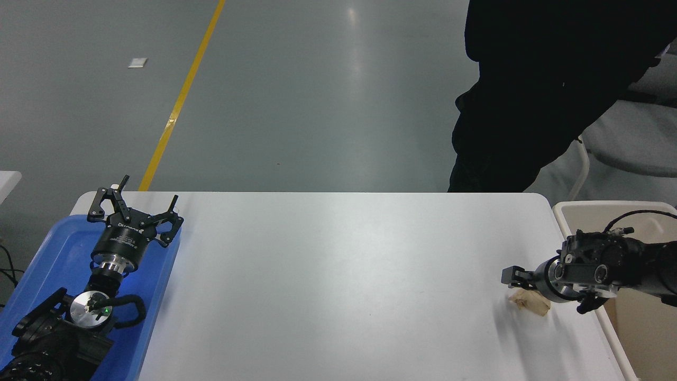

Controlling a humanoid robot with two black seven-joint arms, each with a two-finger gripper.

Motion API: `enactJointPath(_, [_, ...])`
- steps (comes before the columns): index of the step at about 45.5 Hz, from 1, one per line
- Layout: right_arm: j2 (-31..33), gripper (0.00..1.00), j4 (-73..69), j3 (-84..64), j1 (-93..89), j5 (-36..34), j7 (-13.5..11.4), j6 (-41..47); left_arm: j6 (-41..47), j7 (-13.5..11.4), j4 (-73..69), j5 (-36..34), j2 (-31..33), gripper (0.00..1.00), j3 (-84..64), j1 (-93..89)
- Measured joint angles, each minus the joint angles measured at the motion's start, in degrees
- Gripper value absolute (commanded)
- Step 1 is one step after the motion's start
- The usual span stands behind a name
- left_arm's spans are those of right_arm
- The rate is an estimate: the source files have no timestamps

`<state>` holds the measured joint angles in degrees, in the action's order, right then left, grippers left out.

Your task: Pick up paper ball place in dustbin

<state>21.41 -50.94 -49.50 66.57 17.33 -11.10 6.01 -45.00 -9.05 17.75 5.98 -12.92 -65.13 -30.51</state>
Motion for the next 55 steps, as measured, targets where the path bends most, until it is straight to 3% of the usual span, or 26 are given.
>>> enactJointPath(11, [-0.4,0.97,0.4,-0.2,-0.5,-0.1,0.0,-0.7,0.0,0.0,0.0,0.0,0.0,0.99,0.0,0.0])
enactJointPath(19, [-0.4,0.74,0.5,-0.4,-0.8,-0.2,-0.1,-1.5,0.0,0.0,0.0,0.0,0.0,0.99,0.0,0.0])
enactJointPath(29, [-0.5,0.71,0.7,-0.6,-1.4,-0.4,-0.1,-1.9,0.0,0.0,0.0,0.0,0.0,0.99,0.0,0.0])
enactJointPath(33, [-0.6,0.44,1.1,-0.6,-1.7,-0.4,-0.1,-2.0,0.0,0.0,0.0,0.0,0.0,0.99,0.0,0.0])
enactJointPath(43, [-0.6,0.01,1.6,-0.6,-2.4,-4.1,-0.3,-2.1,0.0,0.0,0.0,0.0,0.0,0.99,0.0,0.0])
enactJointPath(55, [-0.5,0.0,1.7,-0.6,-2.5,-10.0,-0.6,-1.8,0.0,0.0,0.0,0.0,0.0,0.99,0.0,0.0])
